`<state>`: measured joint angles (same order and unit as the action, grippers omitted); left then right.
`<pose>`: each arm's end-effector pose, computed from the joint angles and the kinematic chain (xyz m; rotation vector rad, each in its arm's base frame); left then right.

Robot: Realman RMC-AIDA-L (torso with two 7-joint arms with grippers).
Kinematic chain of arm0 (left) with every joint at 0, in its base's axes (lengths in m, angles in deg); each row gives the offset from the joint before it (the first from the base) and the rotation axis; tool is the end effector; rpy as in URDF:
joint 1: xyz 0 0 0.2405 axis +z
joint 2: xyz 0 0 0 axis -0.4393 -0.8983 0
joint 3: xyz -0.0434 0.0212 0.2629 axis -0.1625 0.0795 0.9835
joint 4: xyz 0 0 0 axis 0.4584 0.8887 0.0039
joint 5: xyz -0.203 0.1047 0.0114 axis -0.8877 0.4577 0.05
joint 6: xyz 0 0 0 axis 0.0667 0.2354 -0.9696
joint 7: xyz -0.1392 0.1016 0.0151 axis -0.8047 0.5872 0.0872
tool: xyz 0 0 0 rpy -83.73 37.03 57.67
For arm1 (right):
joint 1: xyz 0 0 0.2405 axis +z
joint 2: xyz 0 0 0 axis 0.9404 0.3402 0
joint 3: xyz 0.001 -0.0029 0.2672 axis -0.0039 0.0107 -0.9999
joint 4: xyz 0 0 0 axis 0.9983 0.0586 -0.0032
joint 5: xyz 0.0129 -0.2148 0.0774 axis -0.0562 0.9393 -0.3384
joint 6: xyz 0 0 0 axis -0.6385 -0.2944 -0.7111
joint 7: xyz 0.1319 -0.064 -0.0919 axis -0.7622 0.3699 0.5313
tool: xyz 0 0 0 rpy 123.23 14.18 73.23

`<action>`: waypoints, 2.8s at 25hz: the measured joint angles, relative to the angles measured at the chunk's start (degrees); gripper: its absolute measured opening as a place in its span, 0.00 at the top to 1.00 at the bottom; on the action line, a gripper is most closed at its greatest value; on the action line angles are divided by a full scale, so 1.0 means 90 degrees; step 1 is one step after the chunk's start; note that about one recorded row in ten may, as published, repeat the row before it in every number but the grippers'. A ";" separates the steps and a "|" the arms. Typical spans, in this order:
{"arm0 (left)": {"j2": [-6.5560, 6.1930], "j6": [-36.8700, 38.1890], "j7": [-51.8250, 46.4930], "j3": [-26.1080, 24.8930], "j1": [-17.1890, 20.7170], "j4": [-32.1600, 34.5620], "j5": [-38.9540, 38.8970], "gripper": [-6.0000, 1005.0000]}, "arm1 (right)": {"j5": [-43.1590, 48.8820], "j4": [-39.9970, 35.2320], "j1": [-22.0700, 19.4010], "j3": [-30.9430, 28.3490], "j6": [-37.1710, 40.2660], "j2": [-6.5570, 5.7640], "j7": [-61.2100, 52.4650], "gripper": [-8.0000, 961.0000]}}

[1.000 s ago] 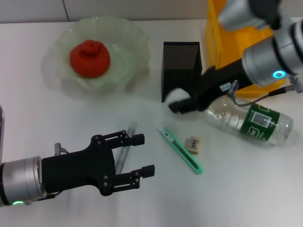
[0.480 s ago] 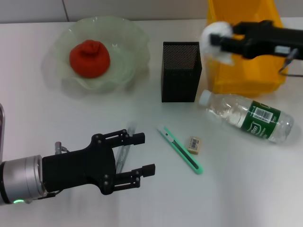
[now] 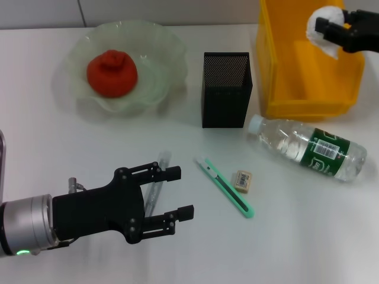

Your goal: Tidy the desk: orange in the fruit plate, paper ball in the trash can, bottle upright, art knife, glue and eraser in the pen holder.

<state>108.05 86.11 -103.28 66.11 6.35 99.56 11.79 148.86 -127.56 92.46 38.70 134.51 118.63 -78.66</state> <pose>-0.2772 0.2615 -0.0837 -2.7852 -0.3767 -1.0442 0.2725 0.4323 0.0438 -2.1646 0.6892 0.5772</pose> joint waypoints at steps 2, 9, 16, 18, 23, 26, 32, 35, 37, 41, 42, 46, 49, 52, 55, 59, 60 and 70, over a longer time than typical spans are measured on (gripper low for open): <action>0.0001 -0.0006 0.0000 0.0000 0.0001 0.0000 0.0000 0.29 | -0.0003 0.0305 0.0132 0.0011 -0.0222 0.0002 0.0281 0.42; 0.0000 -0.0029 0.0000 0.0000 0.0002 0.0000 -0.0008 0.29 | -0.0009 0.1021 0.0537 0.0073 -0.0662 0.0022 0.0823 0.40; 0.0000 -0.0048 0.0000 0.0000 0.0003 0.0000 -0.0009 0.29 | -0.0011 0.1018 0.0592 0.0068 -0.0652 0.0023 0.0849 0.38; 0.0000 -0.0052 0.0000 0.0000 0.0003 0.0000 -0.0009 0.29 | -0.0011 0.1017 0.0592 0.0068 -0.0648 0.0024 0.0850 0.38; 0.0000 -0.0067 0.0000 0.0000 -0.0006 0.0000 -0.0009 0.29 | -0.0011 0.1021 0.0593 0.0065 -0.0623 0.0027 0.0852 0.33; 0.0000 -0.0070 0.0000 -0.0008 -0.0008 0.0012 -0.0009 0.29 | -0.0011 0.0977 0.0589 0.0069 -0.0469 0.0033 0.0827 0.27; 0.0000 -0.0070 0.0000 -0.0017 -0.0017 0.0021 -0.0009 0.29 | -0.0068 0.0316 0.0399 0.0082 0.0780 0.0025 0.0297 0.26; 0.0000 -0.0070 0.0000 -0.0025 -0.0018 0.0010 -0.0011 0.29 | -0.0038 -0.0117 0.0358 0.0084 0.1704 -0.0002 -0.0034 0.26; 0.0000 -0.0070 -0.0001 -0.0031 -0.0018 0.0009 -0.0013 0.29 | 0.0039 -0.0553 0.0319 0.0083 0.2214 -0.0009 -0.0404 0.26; 0.0000 -0.0068 -0.0003 -0.0075 -0.0023 0.0007 -0.0018 0.29 | 0.0795 -0.1703 0.0301 0.0084 0.2895 -0.0012 -0.1593 0.26; 0.0000 -0.0068 -0.0003 -0.0076 -0.0033 0.0007 -0.0019 0.29 | 0.1098 -0.1982 0.0337 0.0084 0.3041 -0.0012 -0.1907 0.26; -0.0005 -0.0068 -0.0003 -0.0078 -0.0053 0.0007 -0.0020 0.29 | 0.2863 -0.3052 0.0773 0.0082 0.3868 -0.0024 -0.3597 0.26; -0.0008 -0.0069 -0.0003 -0.0078 -0.0075 0.0011 -0.0019 0.29 | 0.4098 -0.3444 0.1276 0.0083 0.4605 -0.0034 -0.4297 0.26; -0.0008 -0.0069 -0.0003 -0.0078 -0.0082 0.0014 -0.0020 0.29 | 0.4902 -0.3523 0.1734 0.0121 0.5278 -0.0034 -0.4709 0.26; -0.0010 -0.0068 -0.0002 -0.0078 -0.0084 0.0017 -0.0020 0.29 | 0.5307 -0.3535 0.1945 0.0302 0.5677 -0.0033 -0.4764 0.26; -0.0010 -0.0069 0.0000 -0.0078 -0.0086 0.0022 -0.0019 0.29 | 0.5888 -0.3365 0.2107 0.0669 0.5744 -0.0032 -0.5100 0.26; -0.0010 -0.0069 0.0000 -0.0078 -0.0086 0.0022 -0.0019 0.29 | 0.5989 -0.3218 0.2179 0.0731 0.5801 -0.0031 -0.5148 0.26; 0.0001 -0.0069 0.0000 -0.0078 -0.0103 0.0011 -0.0007 0.29 | 0.6713 -0.2333 0.2353 0.1157 0.5446 -0.0007 -0.5281 0.26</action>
<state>108.06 85.49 -103.28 65.40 5.43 99.66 11.73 209.28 -148.56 113.64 49.11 183.52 118.57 -126.19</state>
